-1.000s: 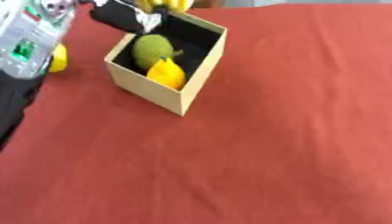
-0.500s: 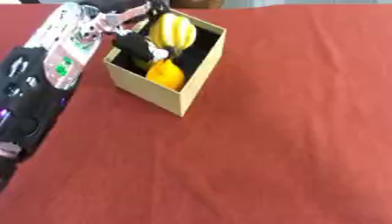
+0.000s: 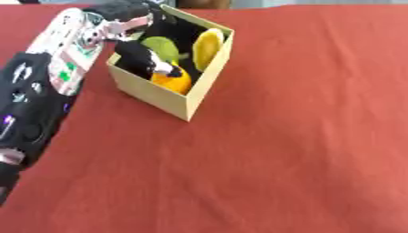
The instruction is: Pick up objects on the table and place them in the box.
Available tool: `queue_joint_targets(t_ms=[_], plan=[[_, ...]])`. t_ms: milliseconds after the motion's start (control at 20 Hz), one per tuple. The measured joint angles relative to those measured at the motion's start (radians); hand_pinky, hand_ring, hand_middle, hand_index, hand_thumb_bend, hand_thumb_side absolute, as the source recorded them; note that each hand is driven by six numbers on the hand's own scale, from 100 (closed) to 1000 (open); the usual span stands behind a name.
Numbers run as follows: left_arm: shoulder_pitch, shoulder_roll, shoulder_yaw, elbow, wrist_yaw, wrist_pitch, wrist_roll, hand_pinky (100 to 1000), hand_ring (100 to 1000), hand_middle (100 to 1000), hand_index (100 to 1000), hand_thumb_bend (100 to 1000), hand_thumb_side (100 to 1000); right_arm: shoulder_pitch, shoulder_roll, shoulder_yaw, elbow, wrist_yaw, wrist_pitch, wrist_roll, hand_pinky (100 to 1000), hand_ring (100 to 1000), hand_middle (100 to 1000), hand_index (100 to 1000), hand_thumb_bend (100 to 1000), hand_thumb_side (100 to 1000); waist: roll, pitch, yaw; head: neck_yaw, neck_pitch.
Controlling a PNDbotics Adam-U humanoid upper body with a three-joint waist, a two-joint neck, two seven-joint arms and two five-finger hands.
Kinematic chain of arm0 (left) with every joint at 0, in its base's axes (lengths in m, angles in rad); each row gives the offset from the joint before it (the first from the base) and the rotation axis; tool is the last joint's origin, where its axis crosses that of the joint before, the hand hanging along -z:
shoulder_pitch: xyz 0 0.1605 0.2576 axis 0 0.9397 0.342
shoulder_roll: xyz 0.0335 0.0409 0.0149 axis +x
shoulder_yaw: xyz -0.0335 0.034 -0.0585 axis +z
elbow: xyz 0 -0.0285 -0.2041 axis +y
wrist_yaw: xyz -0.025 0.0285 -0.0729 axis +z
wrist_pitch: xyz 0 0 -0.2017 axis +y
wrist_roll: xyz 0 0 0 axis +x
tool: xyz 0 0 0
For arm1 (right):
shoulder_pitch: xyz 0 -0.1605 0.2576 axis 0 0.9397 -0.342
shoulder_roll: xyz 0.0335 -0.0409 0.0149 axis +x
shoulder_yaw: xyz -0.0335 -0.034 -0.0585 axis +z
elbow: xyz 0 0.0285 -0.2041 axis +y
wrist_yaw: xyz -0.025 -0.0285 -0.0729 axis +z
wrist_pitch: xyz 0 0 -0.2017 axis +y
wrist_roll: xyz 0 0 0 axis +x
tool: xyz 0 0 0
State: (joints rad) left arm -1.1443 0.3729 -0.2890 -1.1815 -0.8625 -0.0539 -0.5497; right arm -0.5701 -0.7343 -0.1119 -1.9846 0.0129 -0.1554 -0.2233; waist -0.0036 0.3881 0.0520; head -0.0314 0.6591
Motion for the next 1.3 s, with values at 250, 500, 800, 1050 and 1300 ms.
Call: queue_joint_targets(t_ms=[250,500,800,1050,1300], plan=[[0.008,0.054,0.049,-0.113,0.017,0.038,0.056,912,887,844,919,509,483,0.017,0.000,-0.006,0.000,0.001,0.002,-0.002,845,831,739,772,100,616,0.002,0.000,0.011,-0.001,0.000],[0.069,0.198,0.081,-0.161,0.047,0.075,0.056,899,873,826,899,517,477,0.035,-0.005,-0.014,0.000,0.005,0.001,-0.010,846,832,739,772,100,618,0.013,0.000,0.024,-0.018,0.001],[0.159,0.320,0.109,-0.145,0.096,0.094,0.061,910,898,850,909,557,376,0.048,-0.011,-0.019,0.000,0.010,0.004,-0.013,846,833,740,772,100,636,0.006,0.001,0.028,-0.030,0.000],[0.176,0.348,0.122,-0.076,0.094,0.086,0.045,915,905,859,914,569,378,0.051,-0.011,-0.022,0.000,0.010,0.006,-0.012,846,833,739,772,100,640,-0.003,0.005,0.028,-0.022,-0.004],[0.181,0.349,0.133,-0.012,0.081,0.078,0.037,911,897,859,913,604,408,0.052,-0.011,-0.023,0.000,0.010,0.010,-0.013,847,833,738,771,100,645,-0.009,0.009,0.027,-0.012,-0.009]])
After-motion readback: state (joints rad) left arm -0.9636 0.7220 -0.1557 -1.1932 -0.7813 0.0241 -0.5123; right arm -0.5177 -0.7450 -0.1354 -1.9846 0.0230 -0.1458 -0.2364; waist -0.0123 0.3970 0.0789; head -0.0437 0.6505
